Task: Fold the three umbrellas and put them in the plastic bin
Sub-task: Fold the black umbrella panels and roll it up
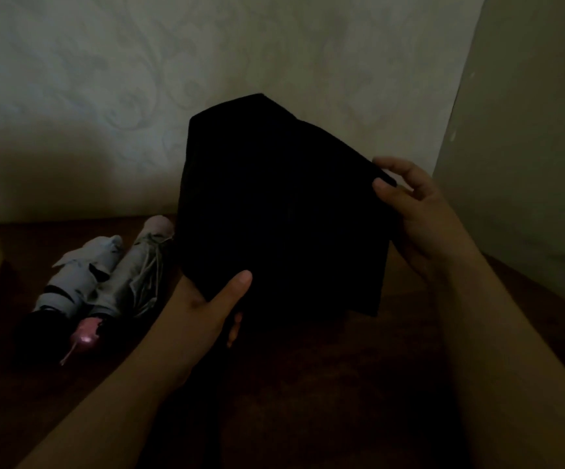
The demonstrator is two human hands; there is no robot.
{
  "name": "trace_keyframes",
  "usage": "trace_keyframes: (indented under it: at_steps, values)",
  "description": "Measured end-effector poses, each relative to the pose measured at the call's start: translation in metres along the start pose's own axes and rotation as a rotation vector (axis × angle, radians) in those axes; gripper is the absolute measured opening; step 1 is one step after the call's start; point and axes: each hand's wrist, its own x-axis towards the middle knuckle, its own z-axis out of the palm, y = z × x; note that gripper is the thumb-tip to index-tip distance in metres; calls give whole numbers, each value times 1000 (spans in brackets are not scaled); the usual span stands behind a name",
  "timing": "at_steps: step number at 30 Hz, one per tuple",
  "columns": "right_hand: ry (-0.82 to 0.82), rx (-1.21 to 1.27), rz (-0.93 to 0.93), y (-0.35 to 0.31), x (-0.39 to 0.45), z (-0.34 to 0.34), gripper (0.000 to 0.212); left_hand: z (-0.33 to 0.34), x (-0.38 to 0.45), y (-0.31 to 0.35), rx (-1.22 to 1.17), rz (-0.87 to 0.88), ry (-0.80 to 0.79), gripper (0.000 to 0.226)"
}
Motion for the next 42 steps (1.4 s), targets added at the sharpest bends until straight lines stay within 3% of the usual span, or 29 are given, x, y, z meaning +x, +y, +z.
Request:
trace_keyframes:
  at_steps: [5, 9, 15, 19, 21, 24, 25, 27, 31, 34, 38, 42]
  values:
    - [-128, -238, -9, -2, -1, -5, 14, -2, 0, 0, 107, 51, -34, 28]
    - [-162, -263, 96, -4, -3, -13, 16, -1, 1, -1, 107, 45, -28, 30]
    - [2, -271, 115, -8, -5, -14, 28, -5, 4, -3, -4, -8, 40, 31]
    - [84, -104, 108, -5, -1, -6, 21, -6, 6, -4, 21, 20, 40, 29]
    - [67, -101, 193, -5, 0, -3, 13, -4, 5, -3, 48, 36, 29, 28]
    - [63, -141, 344, -2, 0, 1, 34, -1, 4, -4, 80, 45, 41, 26]
    - [77, -142, 351, -1, 0, 4, 31, 0, 4, -4, 84, 43, 46, 27]
    - [96, -80, 300, -2, 0, 8, 22, 0, 5, -4, 88, 39, 47, 33]
    - [128, 99, 167, -8, 2, 11, 31, -2, 6, -5, 76, 40, 69, 34]
    - [128, 91, 150, -5, 2, 13, 30, -3, 8, -7, 57, 34, 84, 33]
    - [113, 12, 258, 1, 1, 12, 18, -5, 9, -9, 41, 27, 105, 38]
    - [170, -94, 146, 1, 0, 11, 18, -5, 9, -9, 52, 15, 114, 40]
